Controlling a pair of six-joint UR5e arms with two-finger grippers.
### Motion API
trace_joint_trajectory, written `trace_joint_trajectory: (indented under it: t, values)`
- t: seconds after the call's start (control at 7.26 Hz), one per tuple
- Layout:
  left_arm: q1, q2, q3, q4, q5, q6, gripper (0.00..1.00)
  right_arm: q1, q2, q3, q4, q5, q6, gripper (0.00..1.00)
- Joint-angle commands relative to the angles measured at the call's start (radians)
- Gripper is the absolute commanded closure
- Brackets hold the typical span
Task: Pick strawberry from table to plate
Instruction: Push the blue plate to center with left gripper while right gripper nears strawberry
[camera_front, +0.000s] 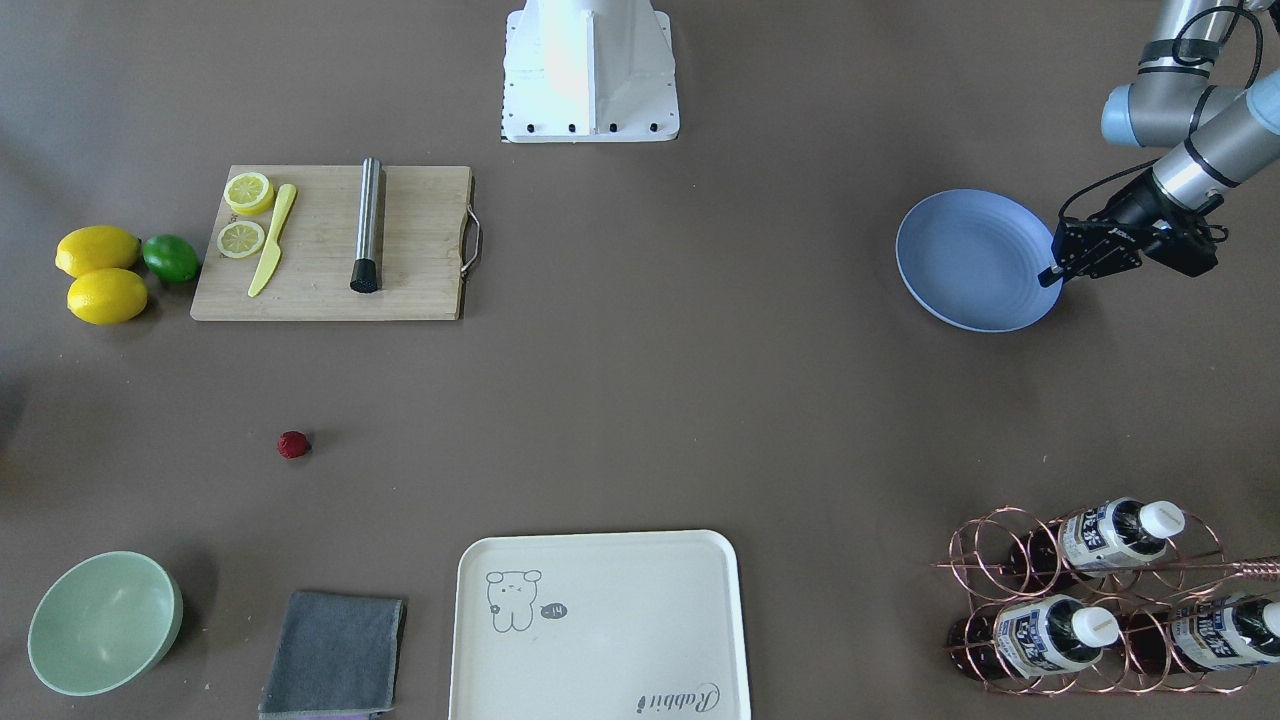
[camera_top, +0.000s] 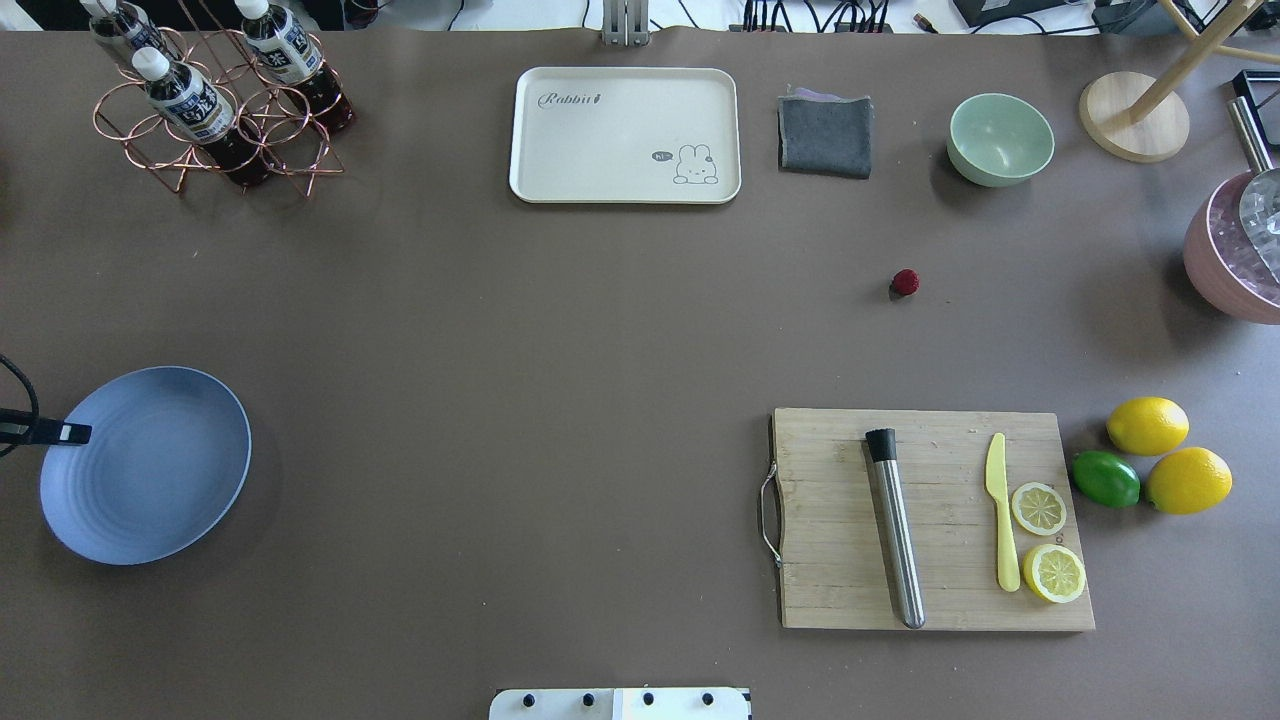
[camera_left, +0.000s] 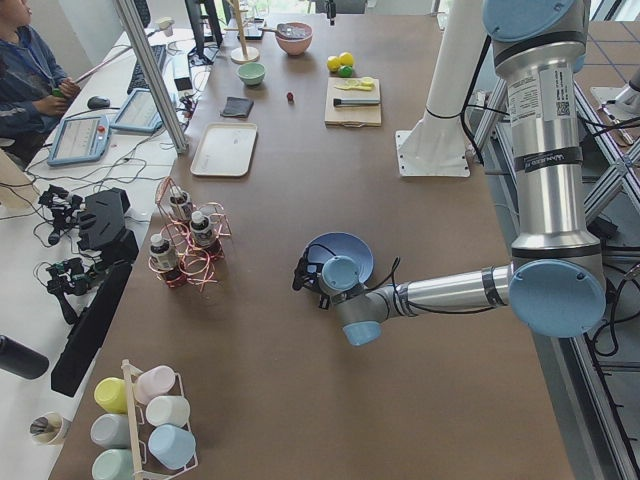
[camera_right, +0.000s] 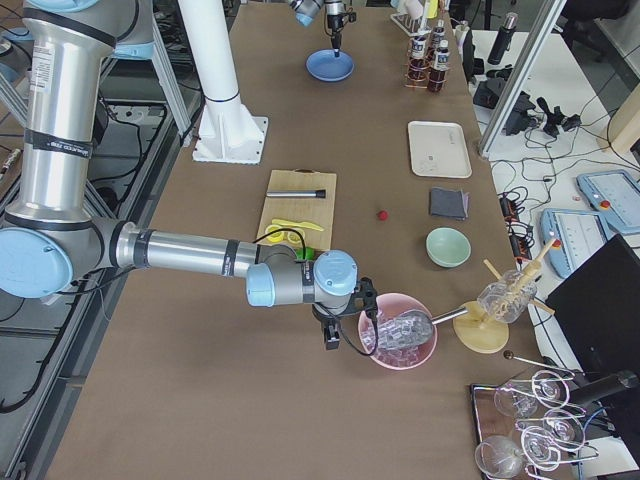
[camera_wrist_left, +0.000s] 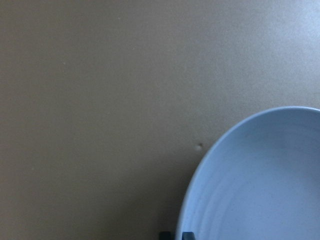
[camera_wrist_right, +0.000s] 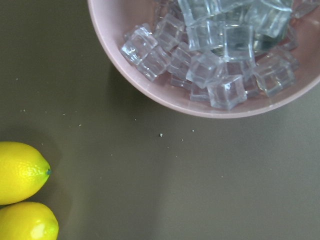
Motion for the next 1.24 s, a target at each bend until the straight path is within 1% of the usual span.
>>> trace_joint_trajectory:
  t: [0.0,0.14,0.28,0.41,0.55,0.69,0.96,1.1]
  values:
    - [-0.002,-0.162,-0.031,0.103,-0.041,-0.176,1.0,-0.046,0.039,0.037,0.002,0.005,0.111,0.0]
    - [-0.002,-0.27,-0.034,0.214,-0.028,-0.181,1.0,-0.069,0.056,0.078,0.009,-0.028,0.154,0.0]
    - [-0.001,-0.354,-0.034,0.278,0.0,-0.237,1.0,-0.113,0.088,0.133,0.01,-0.074,0.286,0.0]
    - [0.022,-0.422,-0.034,0.324,0.026,-0.282,1.0,-0.193,0.13,0.149,0.025,-0.116,0.382,0.0]
    - [0.092,-0.476,-0.033,0.361,0.11,-0.317,1.0,-0.247,0.183,0.149,0.03,-0.133,0.517,0.0]
    - [0.181,-0.537,-0.033,0.411,0.217,-0.377,1.0,-0.297,0.243,0.15,0.032,-0.168,0.667,0.0]
    - [0.304,-0.64,-0.036,0.491,0.351,-0.452,1.0,-0.431,0.338,0.144,0.032,-0.284,0.897,0.02]
    - [0.347,-0.669,-0.036,0.502,0.394,-0.471,1.0,-0.494,0.389,0.132,0.032,-0.335,0.999,0.02]
